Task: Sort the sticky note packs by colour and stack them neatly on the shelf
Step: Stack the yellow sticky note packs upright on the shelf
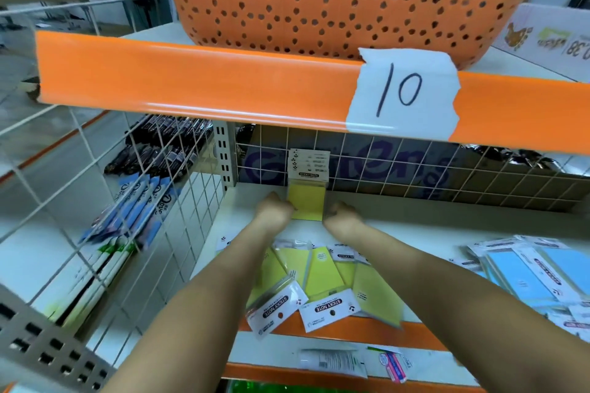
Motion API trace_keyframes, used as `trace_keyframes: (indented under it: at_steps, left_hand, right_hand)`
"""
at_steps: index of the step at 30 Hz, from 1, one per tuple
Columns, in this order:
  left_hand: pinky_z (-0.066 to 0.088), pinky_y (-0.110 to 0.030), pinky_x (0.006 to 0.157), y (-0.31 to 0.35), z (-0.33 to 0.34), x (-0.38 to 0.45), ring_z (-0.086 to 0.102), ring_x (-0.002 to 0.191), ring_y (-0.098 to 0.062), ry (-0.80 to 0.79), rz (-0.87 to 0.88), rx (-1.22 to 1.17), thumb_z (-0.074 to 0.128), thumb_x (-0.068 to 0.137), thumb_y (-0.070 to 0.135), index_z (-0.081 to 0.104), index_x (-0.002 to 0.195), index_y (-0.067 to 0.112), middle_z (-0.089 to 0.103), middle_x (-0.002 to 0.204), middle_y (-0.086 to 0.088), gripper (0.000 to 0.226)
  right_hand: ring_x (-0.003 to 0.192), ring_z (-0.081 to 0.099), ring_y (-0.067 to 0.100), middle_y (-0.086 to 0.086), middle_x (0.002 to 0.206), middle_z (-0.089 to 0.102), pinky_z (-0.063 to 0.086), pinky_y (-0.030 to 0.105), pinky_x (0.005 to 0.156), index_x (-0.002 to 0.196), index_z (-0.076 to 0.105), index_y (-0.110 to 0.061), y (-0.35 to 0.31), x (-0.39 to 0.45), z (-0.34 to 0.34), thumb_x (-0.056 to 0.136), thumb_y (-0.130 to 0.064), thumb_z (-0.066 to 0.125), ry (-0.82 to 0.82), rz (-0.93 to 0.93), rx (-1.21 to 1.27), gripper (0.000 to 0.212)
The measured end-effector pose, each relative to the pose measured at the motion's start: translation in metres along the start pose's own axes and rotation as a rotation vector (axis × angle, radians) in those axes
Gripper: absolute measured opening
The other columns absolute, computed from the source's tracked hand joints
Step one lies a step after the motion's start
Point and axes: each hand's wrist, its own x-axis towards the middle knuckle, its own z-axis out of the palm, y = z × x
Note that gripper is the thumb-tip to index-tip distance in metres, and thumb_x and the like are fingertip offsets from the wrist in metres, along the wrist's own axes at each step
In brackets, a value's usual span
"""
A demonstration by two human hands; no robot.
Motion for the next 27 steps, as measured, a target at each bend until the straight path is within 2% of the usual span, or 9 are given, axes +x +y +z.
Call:
trace_keyframes:
  at_steps: [2, 4, 8, 10, 12, 16, 19, 22, 27]
  left_hand:
    - [0.029, -0.02, 0.05, -0.004, -0.013, -0.007, 0.043, 0.066, -0.018, 0.066, -0.036, -0.045, 0.041, 0.095, 0.009, 0.047, 0.072, 0.006, 0.05, 0.085, -0.008, 0.024]
    - [0.027, -0.022, 0.049, -0.011, -0.023, -0.015, 0.041, 0.065, -0.017, 0.139, -0.007, 0.012, 0.04, 0.092, 0.003, 0.035, 0.063, 0.008, 0.051, 0.083, -0.009, 0.03]
    - [0.036, -0.025, 0.058, -0.028, -0.042, -0.031, 0.052, 0.078, -0.029, 0.209, -0.037, 0.119, 0.047, 0.088, 0.01, 0.049, 0.075, 0.008, 0.06, 0.089, -0.022, 0.013]
    - [0.043, -0.029, 0.07, -0.034, -0.05, -0.042, 0.057, 0.089, -0.033, 0.228, -0.092, 0.101, 0.049, 0.088, 0.014, 0.054, 0.088, 0.006, 0.058, 0.094, -0.018, 0.01]
    - [0.046, -0.031, 0.07, -0.041, -0.054, -0.05, 0.056, 0.085, -0.031, 0.25, -0.155, 0.117, 0.05, 0.086, 0.016, 0.051, 0.082, 0.007, 0.056, 0.092, -0.014, 0.01]
    - [0.05, -0.034, 0.079, -0.059, -0.053, -0.061, 0.058, 0.098, -0.031, 0.225, -0.265, 0.237, 0.056, 0.081, 0.036, 0.058, 0.107, 0.01, 0.059, 0.11, -0.013, 0.037]
    - [0.051, -0.041, 0.092, -0.076, -0.046, -0.058, 0.057, 0.106, -0.033, 0.203, -0.36, 0.211, 0.057, 0.074, 0.042, 0.058, 0.118, 0.011, 0.057, 0.119, -0.015, 0.054]
    - [0.051, -0.04, 0.093, -0.078, -0.044, -0.061, 0.058, 0.106, -0.033, 0.212, -0.374, 0.17, 0.057, 0.079, 0.043, 0.058, 0.118, 0.011, 0.059, 0.118, -0.015, 0.051]
    - [0.052, -0.036, 0.09, -0.074, -0.046, -0.061, 0.061, 0.102, -0.032, 0.203, -0.398, 0.107, 0.062, 0.079, 0.037, 0.06, 0.113, 0.01, 0.063, 0.115, -0.015, 0.044]
  right_hand:
    - [0.06, 0.038, 0.018, 0.007, 0.074, 0.047, 0.028, 0.022, 0.054, 0.086, 0.058, -0.01, 0.003, -0.005, -0.004, 0.085, -0.005, 0.043, 0.014, -0.038, -0.06, 0.016]
    - [0.072, 0.044, 0.02, 0.013, 0.084, 0.055, 0.032, 0.024, 0.063, 0.1, 0.066, -0.004, 0.003, -0.011, -0.005, 0.088, -0.008, 0.044, 0.005, -0.056, -0.05, 0.025]
    - [0.069, 0.041, 0.021, 0.006, 0.073, 0.045, 0.031, 0.026, 0.062, 0.076, 0.048, -0.013, -0.004, -0.027, 0.002, 0.087, -0.016, 0.047, 0.022, -0.189, 0.029, 0.012]
    - [0.067, 0.042, 0.019, 0.005, 0.069, 0.046, 0.032, 0.027, 0.061, 0.07, 0.049, -0.015, -0.01, -0.034, 0.008, 0.085, -0.015, 0.051, 0.021, -0.264, 0.06, 0.014]
    - [0.067, 0.044, 0.018, 0.007, 0.07, 0.049, 0.035, 0.026, 0.06, 0.069, 0.054, -0.015, -0.018, -0.044, 0.013, 0.084, -0.012, 0.053, -0.014, -0.314, 0.091, 0.014]
    - [0.051, 0.055, 0.018, 0.013, 0.07, 0.065, 0.053, 0.03, 0.059, 0.073, 0.067, -0.005, -0.033, -0.061, 0.028, 0.087, -0.008, 0.053, -0.128, -0.319, 0.168, 0.02]
    - [0.043, 0.058, 0.016, 0.016, 0.075, 0.069, 0.047, 0.021, 0.047, 0.07, 0.064, -0.007, -0.04, -0.07, 0.041, 0.09, -0.007, 0.053, -0.197, -0.31, 0.144, 0.023]
    - [0.046, 0.061, 0.02, 0.024, 0.083, 0.071, 0.041, 0.02, 0.043, 0.081, 0.068, -0.006, -0.047, -0.073, 0.049, 0.091, -0.009, 0.051, -0.224, -0.276, 0.137, 0.019]
    - [0.038, 0.056, 0.015, 0.007, 0.042, 0.055, 0.044, 0.019, 0.046, 0.092, 0.07, 0.0, -0.057, -0.074, 0.057, 0.087, -0.008, 0.053, -0.239, -0.23, 0.057, 0.019]
